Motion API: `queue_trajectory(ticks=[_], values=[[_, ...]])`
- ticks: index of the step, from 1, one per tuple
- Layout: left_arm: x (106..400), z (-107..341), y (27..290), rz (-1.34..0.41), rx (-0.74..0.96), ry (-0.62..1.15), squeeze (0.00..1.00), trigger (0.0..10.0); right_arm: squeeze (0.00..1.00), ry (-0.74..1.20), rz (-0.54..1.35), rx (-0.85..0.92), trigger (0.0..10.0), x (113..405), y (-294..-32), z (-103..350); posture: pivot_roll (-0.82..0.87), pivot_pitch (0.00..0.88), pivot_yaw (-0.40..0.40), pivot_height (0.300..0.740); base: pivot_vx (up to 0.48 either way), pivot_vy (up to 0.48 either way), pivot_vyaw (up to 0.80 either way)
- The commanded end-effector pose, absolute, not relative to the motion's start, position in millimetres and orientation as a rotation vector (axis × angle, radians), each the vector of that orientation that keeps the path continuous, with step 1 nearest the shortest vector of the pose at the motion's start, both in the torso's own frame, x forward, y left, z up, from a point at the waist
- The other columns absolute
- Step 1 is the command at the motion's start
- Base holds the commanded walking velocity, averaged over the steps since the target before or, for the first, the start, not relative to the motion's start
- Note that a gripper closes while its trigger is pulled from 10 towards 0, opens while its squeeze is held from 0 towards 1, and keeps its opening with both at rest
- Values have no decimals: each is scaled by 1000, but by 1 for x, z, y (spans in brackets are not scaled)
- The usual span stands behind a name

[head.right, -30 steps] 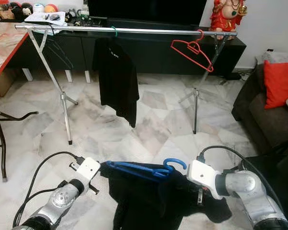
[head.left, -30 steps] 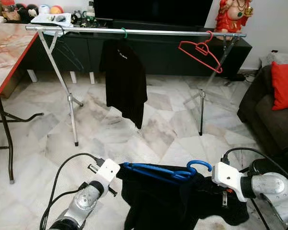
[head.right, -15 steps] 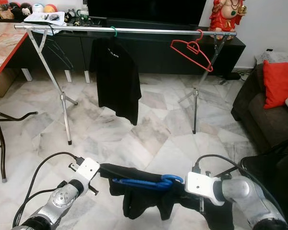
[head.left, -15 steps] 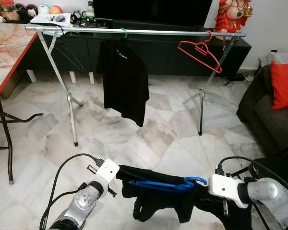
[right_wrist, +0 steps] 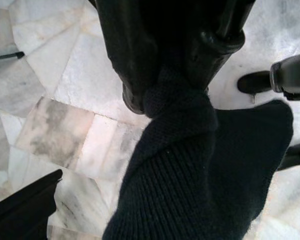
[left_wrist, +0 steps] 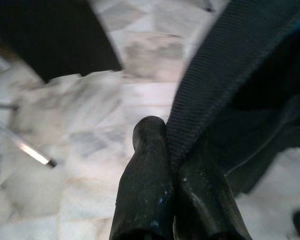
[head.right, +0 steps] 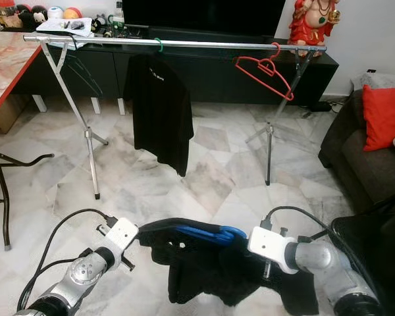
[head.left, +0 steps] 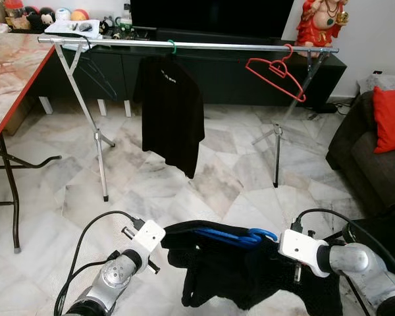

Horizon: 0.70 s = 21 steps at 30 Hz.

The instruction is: Hang hanger

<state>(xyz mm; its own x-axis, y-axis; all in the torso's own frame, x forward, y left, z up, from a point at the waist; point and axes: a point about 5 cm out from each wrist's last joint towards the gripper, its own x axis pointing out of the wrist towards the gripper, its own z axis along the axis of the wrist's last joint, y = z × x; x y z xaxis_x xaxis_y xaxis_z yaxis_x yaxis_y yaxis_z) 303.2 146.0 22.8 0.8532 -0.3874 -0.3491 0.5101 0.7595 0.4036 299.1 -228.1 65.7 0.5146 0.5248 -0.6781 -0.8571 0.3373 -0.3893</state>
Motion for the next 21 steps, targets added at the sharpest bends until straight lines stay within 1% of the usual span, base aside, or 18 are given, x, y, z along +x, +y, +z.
queue_trajectory(ticks=[1,6,8,14,15,18,19,21], values=[[301,22,143,-533,492,258,0,0,0,490,925,-820,0,299,-233,66,-70,97,-91,740,0,0,0],[309,37,137,-557,363,203,0,0,0,542,936,-867,0,293,-230,53,-70,100,-93,740,0,0,0],[316,52,135,-569,305,148,0,0,0,563,930,-850,0,291,-226,46,-61,104,-90,740,0,0,0],[323,70,137,-590,292,95,0,0,0,595,916,-868,0,290,-223,39,-58,107,-86,740,0,0,0],[324,81,136,-629,273,71,0,0,0,607,882,-873,0,291,-222,36,-58,108,-85,740,0,0,0],[324,87,134,-661,264,60,0,0,0,619,837,-868,0,293,-223,34,-58,108,-84,740,0,0,0],[323,90,132,-696,272,64,0,0,0,621,782,-843,0,294,-223,32,-58,108,-84,740,0,0,0],[321,91,129,-734,273,70,0,0,0,600,729,-763,0,297,-221,33,-58,108,-84,740,0,0,0]])
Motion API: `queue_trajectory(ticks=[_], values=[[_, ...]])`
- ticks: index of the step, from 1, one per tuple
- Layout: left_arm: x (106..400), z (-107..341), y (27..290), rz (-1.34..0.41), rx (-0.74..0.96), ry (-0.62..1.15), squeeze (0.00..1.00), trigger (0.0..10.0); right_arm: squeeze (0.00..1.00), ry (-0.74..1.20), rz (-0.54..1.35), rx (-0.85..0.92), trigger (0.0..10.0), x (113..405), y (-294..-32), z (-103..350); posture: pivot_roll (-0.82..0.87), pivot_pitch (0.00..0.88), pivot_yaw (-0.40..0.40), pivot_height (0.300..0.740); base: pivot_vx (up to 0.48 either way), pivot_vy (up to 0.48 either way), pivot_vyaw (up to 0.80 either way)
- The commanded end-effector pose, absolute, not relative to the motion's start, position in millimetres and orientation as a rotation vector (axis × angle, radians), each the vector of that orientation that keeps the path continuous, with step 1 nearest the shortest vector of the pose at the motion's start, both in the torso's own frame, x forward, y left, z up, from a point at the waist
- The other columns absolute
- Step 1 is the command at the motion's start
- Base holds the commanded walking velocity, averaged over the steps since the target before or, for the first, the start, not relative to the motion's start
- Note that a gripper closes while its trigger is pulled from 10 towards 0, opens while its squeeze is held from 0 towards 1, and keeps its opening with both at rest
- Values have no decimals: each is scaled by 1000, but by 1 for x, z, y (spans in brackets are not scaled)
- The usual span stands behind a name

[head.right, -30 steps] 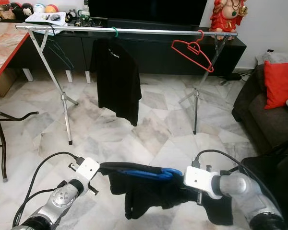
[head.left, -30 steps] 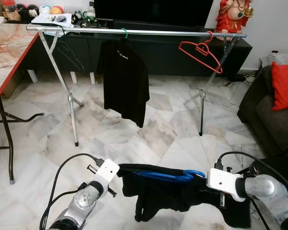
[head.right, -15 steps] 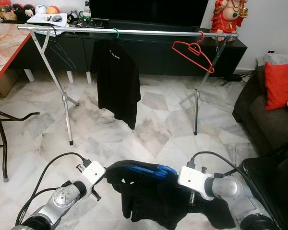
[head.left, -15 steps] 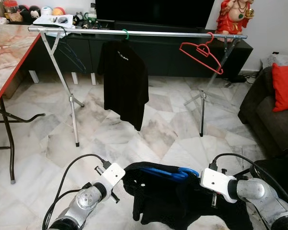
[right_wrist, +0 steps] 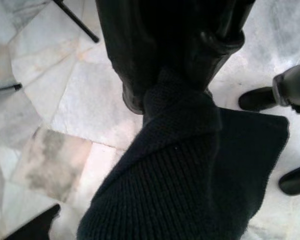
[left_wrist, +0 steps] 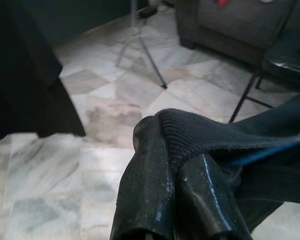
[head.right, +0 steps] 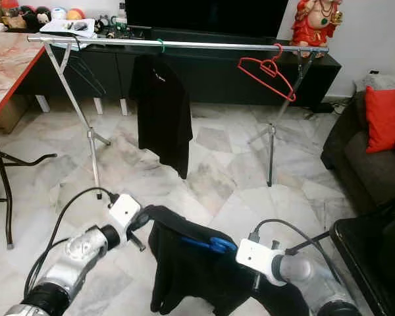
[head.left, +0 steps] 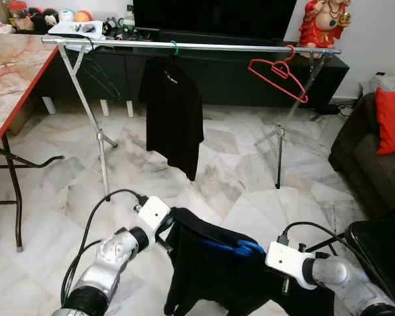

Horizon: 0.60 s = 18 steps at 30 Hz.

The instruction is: Hang hanger

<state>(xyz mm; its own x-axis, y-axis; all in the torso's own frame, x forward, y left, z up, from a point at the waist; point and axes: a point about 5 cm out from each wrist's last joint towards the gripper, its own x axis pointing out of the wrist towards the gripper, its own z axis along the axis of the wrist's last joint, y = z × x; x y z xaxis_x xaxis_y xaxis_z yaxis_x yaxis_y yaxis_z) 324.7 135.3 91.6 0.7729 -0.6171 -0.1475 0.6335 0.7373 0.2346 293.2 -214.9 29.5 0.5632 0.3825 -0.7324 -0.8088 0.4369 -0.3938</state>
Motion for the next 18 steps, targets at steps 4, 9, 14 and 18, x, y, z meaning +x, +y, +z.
queue_trajectory(ticks=[4,9,14,18], values=[[317,94,125,-793,277,73,0,0,0,584,669,-657,0,301,-217,34,-58,117,-81,740,0,0,0],[296,102,106,-1014,254,101,0,0,0,531,594,-450,0,309,-203,36,-50,112,-81,740,0,0,0],[292,110,96,-1068,219,84,0,0,0,526,587,-470,0,312,-198,37,-45,114,-80,740,0,0,0],[283,112,88,-1160,211,106,71,627,0,473,574,-426,0,319,-190,44,-43,117,-78,740,0,0,0]])
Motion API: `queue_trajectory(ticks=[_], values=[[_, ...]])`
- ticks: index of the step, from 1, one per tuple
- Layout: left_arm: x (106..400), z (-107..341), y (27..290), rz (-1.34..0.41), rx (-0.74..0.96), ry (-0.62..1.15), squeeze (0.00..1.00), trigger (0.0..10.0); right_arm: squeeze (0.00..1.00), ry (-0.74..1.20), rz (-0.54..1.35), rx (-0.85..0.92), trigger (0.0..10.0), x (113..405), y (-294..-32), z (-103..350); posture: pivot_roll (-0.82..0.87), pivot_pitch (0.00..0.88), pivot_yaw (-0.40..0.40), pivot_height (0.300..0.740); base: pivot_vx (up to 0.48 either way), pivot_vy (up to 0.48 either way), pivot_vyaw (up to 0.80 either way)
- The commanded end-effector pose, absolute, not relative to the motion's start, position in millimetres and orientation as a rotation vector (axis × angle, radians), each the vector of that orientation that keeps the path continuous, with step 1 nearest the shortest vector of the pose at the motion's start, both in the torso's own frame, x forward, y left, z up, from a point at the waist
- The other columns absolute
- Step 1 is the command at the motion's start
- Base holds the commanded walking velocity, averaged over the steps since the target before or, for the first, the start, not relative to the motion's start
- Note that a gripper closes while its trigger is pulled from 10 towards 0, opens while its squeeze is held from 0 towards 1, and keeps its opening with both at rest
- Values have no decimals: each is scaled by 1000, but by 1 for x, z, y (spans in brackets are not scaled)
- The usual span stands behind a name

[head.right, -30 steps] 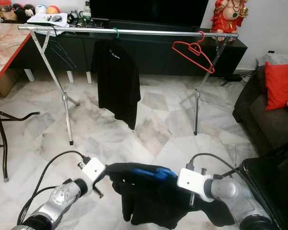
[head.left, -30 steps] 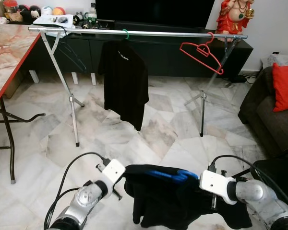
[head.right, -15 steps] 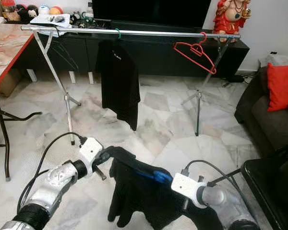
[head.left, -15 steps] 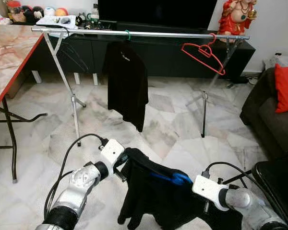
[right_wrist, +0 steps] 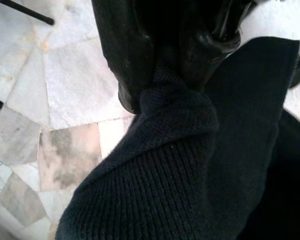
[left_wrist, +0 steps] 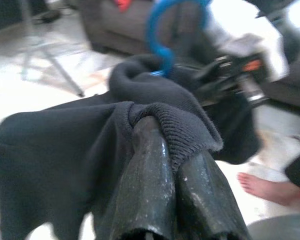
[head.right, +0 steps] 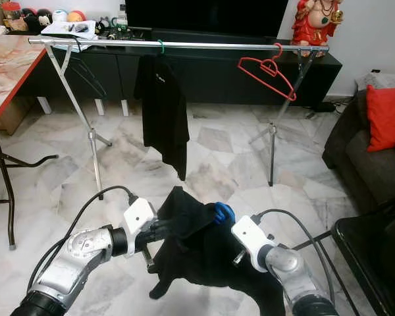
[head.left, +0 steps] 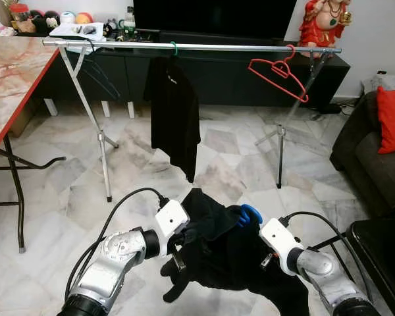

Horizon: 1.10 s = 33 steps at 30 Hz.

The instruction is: Hang hanger

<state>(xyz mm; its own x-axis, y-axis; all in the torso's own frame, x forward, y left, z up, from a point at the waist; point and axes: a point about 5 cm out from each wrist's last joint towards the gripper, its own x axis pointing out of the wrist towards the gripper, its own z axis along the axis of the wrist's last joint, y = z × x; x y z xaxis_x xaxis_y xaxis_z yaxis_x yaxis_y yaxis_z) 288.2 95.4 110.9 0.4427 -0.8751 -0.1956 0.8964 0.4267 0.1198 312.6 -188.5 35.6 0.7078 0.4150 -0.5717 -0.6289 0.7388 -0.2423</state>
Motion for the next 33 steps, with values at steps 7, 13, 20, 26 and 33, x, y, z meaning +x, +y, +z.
queue_trajectory(ticks=[7,13,20,26,33], values=[[263,109,83,-1303,178,192,1000,7647,0,425,553,-405,0,332,-181,56,-40,117,-73,740,0,0,0],[257,112,82,-1333,177,223,1000,10000,0,403,562,-399,0,336,-175,60,-37,118,-73,740,0,0,0],[265,114,91,-1250,245,211,800,10000,0,404,627,-531,0,333,-179,59,-33,117,-78,740,0,0,0],[269,120,101,-1231,286,205,0,10000,0,331,872,-624,0,325,-181,70,-33,124,-84,740,0,0,0],[276,117,113,-1208,380,248,0,10000,0,420,1071,-729,0,309,-199,65,-35,131,-97,740,0,0,0]])
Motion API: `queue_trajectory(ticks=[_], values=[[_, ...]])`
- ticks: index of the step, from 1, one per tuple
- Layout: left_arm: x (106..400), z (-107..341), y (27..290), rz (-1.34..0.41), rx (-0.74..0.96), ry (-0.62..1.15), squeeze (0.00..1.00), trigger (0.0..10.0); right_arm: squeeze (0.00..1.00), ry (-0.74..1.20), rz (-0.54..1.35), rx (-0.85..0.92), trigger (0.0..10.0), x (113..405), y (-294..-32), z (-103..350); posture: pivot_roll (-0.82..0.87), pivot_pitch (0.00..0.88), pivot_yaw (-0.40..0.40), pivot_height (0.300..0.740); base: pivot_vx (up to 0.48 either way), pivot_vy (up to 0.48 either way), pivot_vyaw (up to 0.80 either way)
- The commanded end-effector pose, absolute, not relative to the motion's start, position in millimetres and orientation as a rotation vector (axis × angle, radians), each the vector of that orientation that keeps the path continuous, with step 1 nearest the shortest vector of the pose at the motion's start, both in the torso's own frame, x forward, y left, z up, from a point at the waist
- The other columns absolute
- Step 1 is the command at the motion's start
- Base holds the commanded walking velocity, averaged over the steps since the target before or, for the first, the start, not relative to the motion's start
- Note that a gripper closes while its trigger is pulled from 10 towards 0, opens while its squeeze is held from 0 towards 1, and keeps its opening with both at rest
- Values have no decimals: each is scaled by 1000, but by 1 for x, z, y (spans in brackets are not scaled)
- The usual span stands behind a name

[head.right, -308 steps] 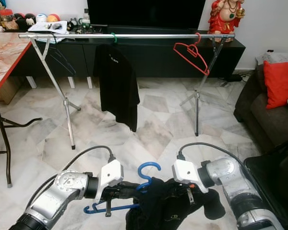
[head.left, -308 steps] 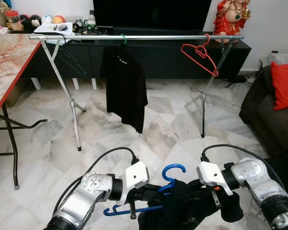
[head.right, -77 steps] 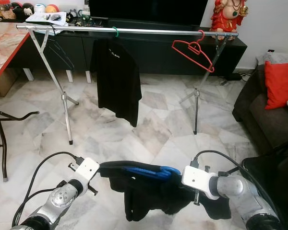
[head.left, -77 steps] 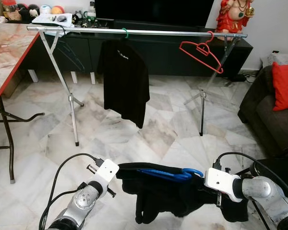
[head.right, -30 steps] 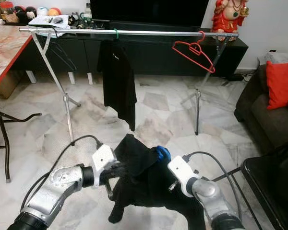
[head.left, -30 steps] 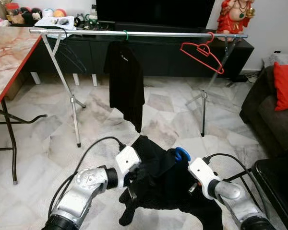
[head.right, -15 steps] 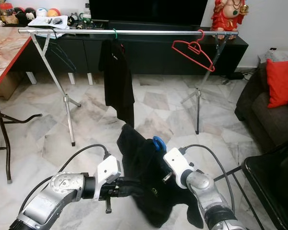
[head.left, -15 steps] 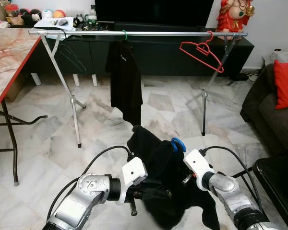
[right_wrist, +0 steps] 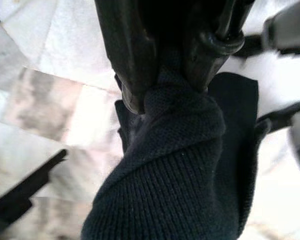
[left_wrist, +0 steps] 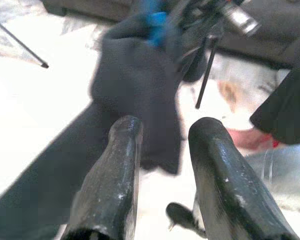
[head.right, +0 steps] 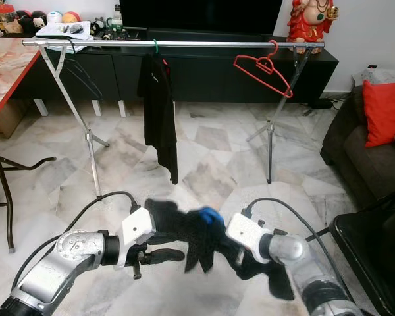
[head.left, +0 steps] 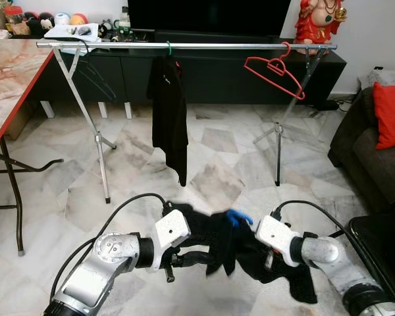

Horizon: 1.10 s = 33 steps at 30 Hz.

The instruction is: Hang hanger

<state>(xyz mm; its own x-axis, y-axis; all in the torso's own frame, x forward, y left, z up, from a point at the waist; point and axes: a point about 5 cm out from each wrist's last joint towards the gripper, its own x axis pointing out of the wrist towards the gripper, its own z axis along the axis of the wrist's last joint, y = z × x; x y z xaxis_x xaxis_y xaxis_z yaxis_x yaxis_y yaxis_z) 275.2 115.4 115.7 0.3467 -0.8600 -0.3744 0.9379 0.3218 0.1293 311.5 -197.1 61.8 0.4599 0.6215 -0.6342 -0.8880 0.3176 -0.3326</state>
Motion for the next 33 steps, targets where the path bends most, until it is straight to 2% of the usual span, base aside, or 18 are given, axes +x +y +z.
queue_trajectory(ticks=[1,2,3,6,7,21,22,25,26,27,28,33], values=[[277,118,113,-1212,376,244,0,10000,0,428,1088,-729,0,308,-200,64,-35,131,-97,740,0,0,0],[277,119,113,-1215,373,242,0,10000,0,431,1103,-730,0,306,-201,64,-35,131,-97,740,0,0,0],[277,119,112,-1226,366,245,1000,10000,0,443,1125,-728,0,305,-203,63,-37,128,-97,740,0,0,0],[276,117,109,-1251,386,257,1000,10000,0,440,1157,-724,0,303,-202,63,-33,126,-98,740,0,0,0],[277,115,106,-1258,406,258,0,10000,0,429,1168,-718,0,303,-200,64,-33,126,-98,740,0,0,0],[274,106,83,-1351,388,264,0,10000,0,357,1295,-702,0,304,-185,75,-34,126,-99,740,0,0,0],[274,106,81,-1349,382,262,1000,10000,0,349,1304,-695,0,303,-183,75,-34,126,-99,740,0,0,0],[274,104,79,-1352,395,264,1000,10000,0,341,1314,-693,0,303,-182,76,-34,125,-98,740,0,0,0],[273,103,78,-1357,400,264,953,10000,0,336,1317,-692,0,303,-181,77,-34,125,-98,740,0,0,0],[273,103,78,-1361,399,264,953,10000,0,333,1319,-691,0,303,-181,78,-34,125,-98,740,0,0,0],[273,102,77,-1360,401,265,0,10000,0,327,1321,-691,0,303,-180,79,-34,125,-98,740,0,0,0],[272,102,77,-1363,401,266,0,10000,0,293,1330,-692,0,306,-175,84,-34,113,-97,740,0,0,0]])
